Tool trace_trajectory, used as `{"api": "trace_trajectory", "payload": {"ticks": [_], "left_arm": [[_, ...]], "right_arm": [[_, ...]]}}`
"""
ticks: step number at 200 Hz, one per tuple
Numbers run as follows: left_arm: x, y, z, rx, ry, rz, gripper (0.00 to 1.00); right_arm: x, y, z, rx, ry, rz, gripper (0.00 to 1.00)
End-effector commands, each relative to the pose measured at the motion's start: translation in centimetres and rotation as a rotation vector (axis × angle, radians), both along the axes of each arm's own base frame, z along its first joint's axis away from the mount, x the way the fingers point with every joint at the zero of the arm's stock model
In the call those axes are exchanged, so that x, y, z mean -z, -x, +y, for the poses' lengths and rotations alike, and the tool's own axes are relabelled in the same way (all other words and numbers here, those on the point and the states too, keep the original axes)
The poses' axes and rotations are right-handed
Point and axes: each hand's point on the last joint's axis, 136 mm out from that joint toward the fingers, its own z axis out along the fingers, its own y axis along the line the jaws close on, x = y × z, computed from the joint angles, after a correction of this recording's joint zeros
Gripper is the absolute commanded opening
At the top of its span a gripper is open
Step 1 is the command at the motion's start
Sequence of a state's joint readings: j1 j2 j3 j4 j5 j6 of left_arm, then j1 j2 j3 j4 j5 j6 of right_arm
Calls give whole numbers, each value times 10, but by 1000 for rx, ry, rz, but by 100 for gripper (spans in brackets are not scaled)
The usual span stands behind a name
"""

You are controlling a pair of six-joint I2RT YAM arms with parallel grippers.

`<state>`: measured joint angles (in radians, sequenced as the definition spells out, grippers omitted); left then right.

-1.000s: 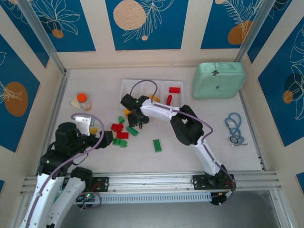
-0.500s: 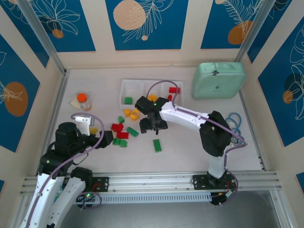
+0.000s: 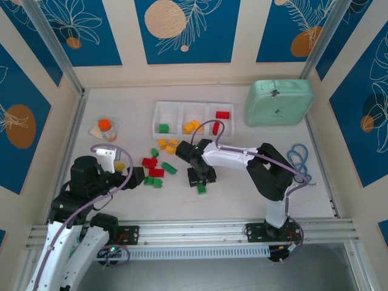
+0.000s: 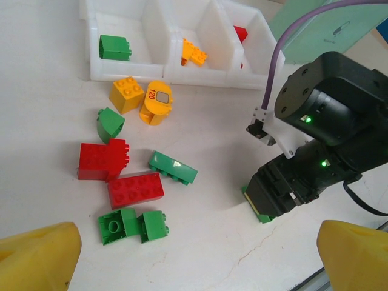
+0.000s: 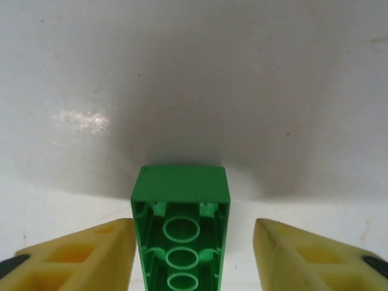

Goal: Sort the legos into containers by color
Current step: Pick up the lego from the bottom-center of the table, then place the lego in the container.

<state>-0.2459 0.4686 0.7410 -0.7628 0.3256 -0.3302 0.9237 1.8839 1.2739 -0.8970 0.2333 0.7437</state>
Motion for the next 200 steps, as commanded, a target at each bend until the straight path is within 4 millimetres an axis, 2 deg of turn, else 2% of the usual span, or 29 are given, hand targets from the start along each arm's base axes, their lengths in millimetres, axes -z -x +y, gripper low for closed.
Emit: {"api": "trace_trajectory", "payload": {"ticks": [1, 48, 64, 78, 121, 138, 154, 172, 194, 200], "left_arm": [[-1, -1, -2, 26, -4, -26, 99], [-2, 0, -2, 27, -3, -28, 99], [-2, 0, -2, 26, -2, -28, 99], [-2, 0, -3, 28, 0, -27, 99], [-2, 0, -5, 44, 6, -27, 99], [-3, 1, -5, 46, 8, -29, 99], [-3, 1, -5, 43, 6, -34, 99], [-3, 1, -3, 32, 2, -36, 99], [-2, 0, -2, 28, 0, -34, 99], [-2, 0, -2, 26, -1, -32, 99]], "right_arm": [[11, 8, 2, 6, -14, 43, 47], [10, 6, 9, -18, -38, 48, 36], [-8, 1, 30, -91, -117, 29, 29], [-36, -12, 49, -154, -169, -37, 25], [-148, -84, 104, -318, -360, -318, 23], [-177, -116, 118, -350, -408, -403, 23], [-195, -149, 127, -368, -435, -466, 23], [-204, -185, 136, -372, -466, -518, 23], [-201, -216, 146, -374, -489, -532, 23], [-191, -223, 148, -373, -481, -526, 23]]}}
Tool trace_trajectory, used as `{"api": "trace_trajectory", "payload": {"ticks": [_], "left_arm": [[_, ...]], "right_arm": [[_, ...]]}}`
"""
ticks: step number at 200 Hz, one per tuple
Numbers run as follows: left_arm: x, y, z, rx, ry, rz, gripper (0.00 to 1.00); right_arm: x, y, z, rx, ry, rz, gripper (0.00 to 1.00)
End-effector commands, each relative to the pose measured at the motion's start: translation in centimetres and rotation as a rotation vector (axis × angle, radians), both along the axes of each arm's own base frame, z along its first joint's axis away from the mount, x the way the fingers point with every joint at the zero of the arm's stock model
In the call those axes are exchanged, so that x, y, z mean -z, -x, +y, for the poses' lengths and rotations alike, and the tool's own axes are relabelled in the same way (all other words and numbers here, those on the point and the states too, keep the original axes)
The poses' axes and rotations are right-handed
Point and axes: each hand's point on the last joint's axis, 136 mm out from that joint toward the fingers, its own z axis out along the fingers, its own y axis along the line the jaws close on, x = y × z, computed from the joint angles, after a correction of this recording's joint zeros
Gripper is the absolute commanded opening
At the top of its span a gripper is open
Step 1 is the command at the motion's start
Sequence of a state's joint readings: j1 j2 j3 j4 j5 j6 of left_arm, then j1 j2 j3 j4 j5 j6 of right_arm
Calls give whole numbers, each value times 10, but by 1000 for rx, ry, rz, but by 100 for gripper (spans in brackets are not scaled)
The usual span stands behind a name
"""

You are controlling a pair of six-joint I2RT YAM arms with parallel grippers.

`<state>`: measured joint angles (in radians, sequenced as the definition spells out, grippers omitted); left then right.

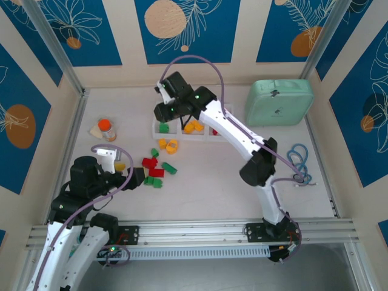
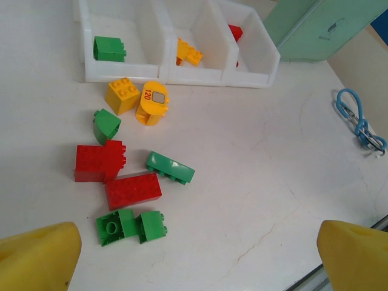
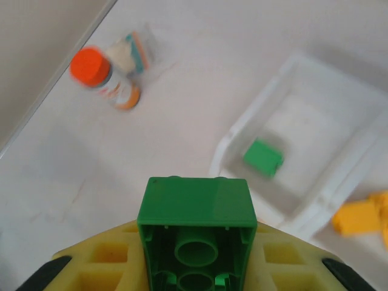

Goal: Sort the legos into containers by color
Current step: Place the lego in the container.

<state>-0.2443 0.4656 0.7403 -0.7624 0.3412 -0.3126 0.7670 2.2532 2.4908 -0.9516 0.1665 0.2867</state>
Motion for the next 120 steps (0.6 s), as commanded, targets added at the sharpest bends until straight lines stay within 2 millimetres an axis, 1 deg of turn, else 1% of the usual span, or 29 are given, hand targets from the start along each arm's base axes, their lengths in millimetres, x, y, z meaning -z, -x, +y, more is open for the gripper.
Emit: {"api": "trace_trajectory", "payload": {"ticks": [1, 7, 32, 42, 58, 73, 87, 97, 106, 120], "left_arm": [[-1, -2, 0, 6, 2, -22, 99], [-1, -2, 0, 6, 2, -21, 99], [0, -2, -1, 12, 3, -17, 99], [0, -2, -1, 11, 3, -13, 99], [1, -3, -1, 8, 1, -5, 99], [2, -4, -1, 6, -1, -1, 99], [4, -4, -1, 3, -4, 7, 99], [4, -5, 0, 0, -7, 12, 99], [5, -6, 0, -2, -9, 17, 100], [6, -6, 1, -7, -13, 22, 99]], "right_arm": [[38, -13, 0, -59, 70, 54, 23], [43, -20, 0, -52, 70, 51, 23], [74, -47, -1, -35, 50, 69, 24], [82, -56, -2, -28, 21, 82, 24], [89, -66, -4, -19, -40, 124, 24], [91, -70, -2, -40, -100, 162, 27], [96, -73, -3, -50, -118, 179, 29], [100, -73, -4, -64, -116, 185, 33], [102, -72, -6, -70, -104, 186, 39], [101, -69, -10, -80, -82, 183, 59]]}}
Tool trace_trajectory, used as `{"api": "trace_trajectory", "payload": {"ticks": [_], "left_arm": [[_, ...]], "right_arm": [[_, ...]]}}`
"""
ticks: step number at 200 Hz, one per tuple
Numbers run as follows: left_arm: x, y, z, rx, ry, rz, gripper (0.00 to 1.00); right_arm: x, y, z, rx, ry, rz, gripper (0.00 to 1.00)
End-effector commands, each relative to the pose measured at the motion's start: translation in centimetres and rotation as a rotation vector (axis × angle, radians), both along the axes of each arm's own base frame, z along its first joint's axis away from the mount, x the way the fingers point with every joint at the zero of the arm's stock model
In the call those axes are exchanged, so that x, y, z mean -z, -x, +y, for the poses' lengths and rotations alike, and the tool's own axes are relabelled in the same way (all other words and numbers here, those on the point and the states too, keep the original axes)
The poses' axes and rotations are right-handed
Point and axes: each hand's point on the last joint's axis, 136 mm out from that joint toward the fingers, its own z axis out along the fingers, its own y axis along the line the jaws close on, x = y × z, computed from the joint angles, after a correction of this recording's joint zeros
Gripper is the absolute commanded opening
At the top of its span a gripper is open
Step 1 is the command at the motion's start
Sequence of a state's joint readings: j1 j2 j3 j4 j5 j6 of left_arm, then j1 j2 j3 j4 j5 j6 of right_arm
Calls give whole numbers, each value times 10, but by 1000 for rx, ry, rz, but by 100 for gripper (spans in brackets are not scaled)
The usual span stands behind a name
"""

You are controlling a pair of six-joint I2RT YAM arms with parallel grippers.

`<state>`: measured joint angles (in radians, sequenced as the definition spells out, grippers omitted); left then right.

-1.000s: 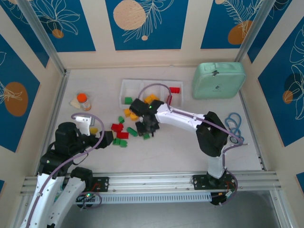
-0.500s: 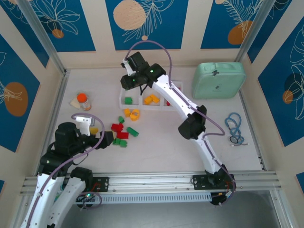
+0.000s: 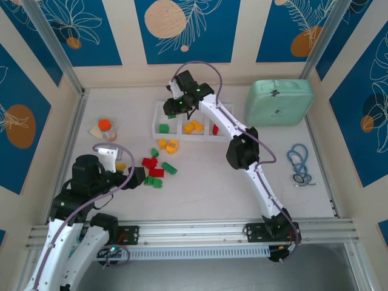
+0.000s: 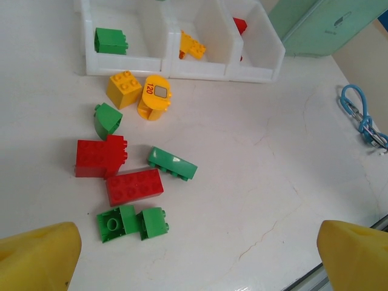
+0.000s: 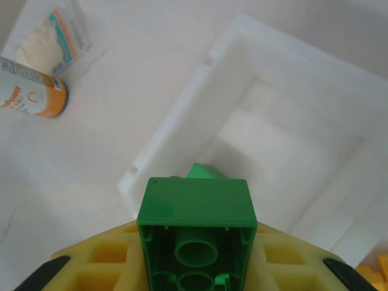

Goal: Sort the legos into containers by color
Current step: Place the lego in the container, then pick up the lego from the center of the table.

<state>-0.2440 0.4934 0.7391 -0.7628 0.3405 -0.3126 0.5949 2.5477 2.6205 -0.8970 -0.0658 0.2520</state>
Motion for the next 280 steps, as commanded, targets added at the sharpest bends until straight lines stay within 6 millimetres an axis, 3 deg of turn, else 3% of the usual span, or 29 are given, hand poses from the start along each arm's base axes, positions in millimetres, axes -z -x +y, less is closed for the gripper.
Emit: {"api": "trace_trajectory", "payload": {"ticks": [1, 12, 35, 64, 79, 97, 126, 155, 172, 206, 258, 280], "left_arm": [[0, -3, 1, -6, -5, -6, 99], [2, -4, 1, -6, -7, 0, 99], [4, -5, 1, -8, -11, 13, 99], [6, -7, 4, -27, -22, 24, 99], [7, -8, 6, -40, -29, 23, 99], [7, -8, 7, -44, -32, 23, 99], [6, -7, 6, -38, -26, 18, 99], [8, -9, 10, -62, -41, 25, 99], [9, -10, 12, -72, -48, 29, 99], [7, -9, 15, -87, -50, 17, 99], [3, -6, 15, -88, -46, 2, 99], [2, -6, 16, -92, -46, -4, 99]], "right_arm": [[-5, 10, 9, -70, -31, 7, 60], [-8, 13, 4, -68, -7, 5, 71], [-23, 27, -5, -65, 12, 19, 77], [-37, 68, -19, -57, 41, 43, 83], [-25, 101, -27, -68, 48, 55, 85], [-27, 142, -33, -113, -9, 58, 86], [-2, 204, -35, -280, 38, -31, 86], [40, 237, -29, -399, 179, -102, 81], [63, 241, -27, -430, 265, -129, 81], [98, 228, -25, -411, 409, -102, 79], [121, 225, 0, -460, 423, -89, 77], [132, 222, 6, -474, 454, -78, 67]]}}
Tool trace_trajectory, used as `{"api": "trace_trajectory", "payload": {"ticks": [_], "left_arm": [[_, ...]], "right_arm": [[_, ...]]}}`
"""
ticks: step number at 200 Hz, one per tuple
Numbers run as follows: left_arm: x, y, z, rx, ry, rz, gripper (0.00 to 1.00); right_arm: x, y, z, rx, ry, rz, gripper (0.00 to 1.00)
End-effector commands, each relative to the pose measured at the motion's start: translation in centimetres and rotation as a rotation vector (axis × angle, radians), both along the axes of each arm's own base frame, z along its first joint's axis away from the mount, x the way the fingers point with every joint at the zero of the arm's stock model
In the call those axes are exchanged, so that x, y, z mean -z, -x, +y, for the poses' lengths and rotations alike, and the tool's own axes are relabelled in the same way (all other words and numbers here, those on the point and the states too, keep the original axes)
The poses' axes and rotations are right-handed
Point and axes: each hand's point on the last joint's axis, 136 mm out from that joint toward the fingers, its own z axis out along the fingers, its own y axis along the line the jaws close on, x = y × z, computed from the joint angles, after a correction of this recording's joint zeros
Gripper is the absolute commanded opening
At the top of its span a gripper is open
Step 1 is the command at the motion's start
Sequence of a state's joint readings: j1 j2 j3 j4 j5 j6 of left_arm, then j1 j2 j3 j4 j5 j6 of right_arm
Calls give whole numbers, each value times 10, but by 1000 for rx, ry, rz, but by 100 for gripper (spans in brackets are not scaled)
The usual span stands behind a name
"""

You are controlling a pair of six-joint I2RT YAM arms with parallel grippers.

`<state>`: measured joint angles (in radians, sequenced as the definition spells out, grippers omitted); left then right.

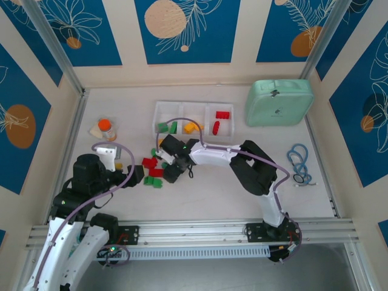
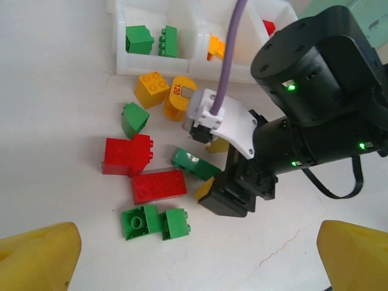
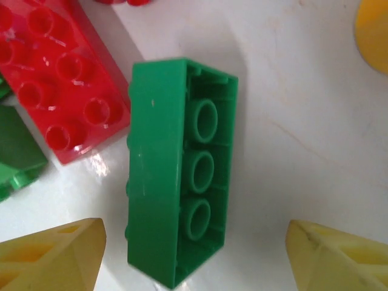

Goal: Sort the legos into containers by color
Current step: Pick up the lego from the center of the table, then place the lego in the container.

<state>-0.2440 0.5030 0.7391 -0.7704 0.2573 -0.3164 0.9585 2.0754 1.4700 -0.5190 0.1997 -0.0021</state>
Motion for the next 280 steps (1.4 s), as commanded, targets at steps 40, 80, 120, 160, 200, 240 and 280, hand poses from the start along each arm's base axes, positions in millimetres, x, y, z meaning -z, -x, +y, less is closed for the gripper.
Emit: {"api": "trace_trajectory", "payload": {"ticks": [40, 80, 120, 160, 200, 240, 280], "left_arm": [[-6, 1, 3, -20, 7, -22, 99], [-6, 2, 3, -17, 8, -26, 99], [-10, 3, 4, -18, 12, -50, 99], [-12, 4, 6, -28, 7, -60, 99], [-11, 3, 6, -31, 8, -62, 100], [-10, 4, 1, 1, 17, -47, 100], [-9, 4, -5, 35, 31, -36, 99]], "right_arm": [[7, -6, 9, -31, 67, -24, 28], [-8, -6, 9, -42, 56, -46, 12], [-54, -20, 10, 35, -56, -86, 7], [-123, -71, 10, 272, -388, -59, 7], [-149, -136, 13, 439, -589, -55, 9], [-134, -190, 27, 487, -616, -112, 10], [-118, -230, 38, 491, -584, -118, 14]]}}
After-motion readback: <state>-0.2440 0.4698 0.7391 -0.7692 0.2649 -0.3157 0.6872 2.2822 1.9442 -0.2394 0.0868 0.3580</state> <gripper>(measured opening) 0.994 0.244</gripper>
